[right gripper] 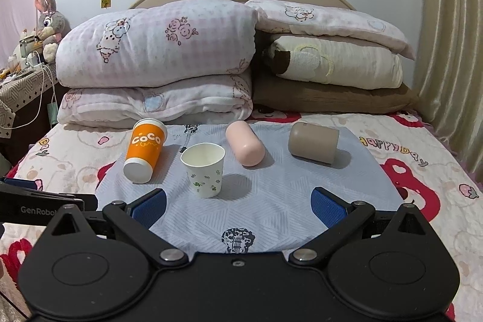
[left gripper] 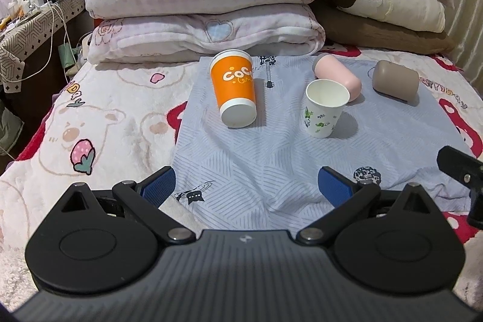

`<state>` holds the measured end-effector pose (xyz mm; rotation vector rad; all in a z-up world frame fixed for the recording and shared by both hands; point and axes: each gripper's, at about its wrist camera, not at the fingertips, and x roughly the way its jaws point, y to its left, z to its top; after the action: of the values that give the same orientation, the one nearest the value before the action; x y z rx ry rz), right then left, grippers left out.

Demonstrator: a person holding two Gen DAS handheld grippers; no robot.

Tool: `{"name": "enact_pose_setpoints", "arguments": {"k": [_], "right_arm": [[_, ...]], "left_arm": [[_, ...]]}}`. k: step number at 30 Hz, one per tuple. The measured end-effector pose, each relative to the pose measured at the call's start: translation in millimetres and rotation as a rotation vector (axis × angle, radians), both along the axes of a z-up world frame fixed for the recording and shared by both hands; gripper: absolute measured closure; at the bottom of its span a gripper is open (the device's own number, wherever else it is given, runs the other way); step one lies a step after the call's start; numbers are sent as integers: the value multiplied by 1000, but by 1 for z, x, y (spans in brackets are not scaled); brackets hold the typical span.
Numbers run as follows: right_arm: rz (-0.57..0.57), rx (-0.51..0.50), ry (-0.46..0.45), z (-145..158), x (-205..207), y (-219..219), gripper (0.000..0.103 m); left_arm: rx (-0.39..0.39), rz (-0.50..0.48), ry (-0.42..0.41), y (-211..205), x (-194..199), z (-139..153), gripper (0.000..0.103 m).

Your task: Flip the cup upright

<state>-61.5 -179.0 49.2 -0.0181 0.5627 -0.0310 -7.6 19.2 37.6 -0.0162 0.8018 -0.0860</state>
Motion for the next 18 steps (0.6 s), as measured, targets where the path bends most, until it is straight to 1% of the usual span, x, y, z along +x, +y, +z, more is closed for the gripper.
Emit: {"name": "enact_pose_setpoints", "arguments": {"k": [7, 18], "right_arm": [[-5, -6, 2, 1, 1, 0, 0], [-13, -18, 2, 2, 0, 0, 0]], "left_arm": [[-16, 9, 5, 3, 1, 0, 1], [-15, 17, 13, 6, 1, -1, 1]]}}
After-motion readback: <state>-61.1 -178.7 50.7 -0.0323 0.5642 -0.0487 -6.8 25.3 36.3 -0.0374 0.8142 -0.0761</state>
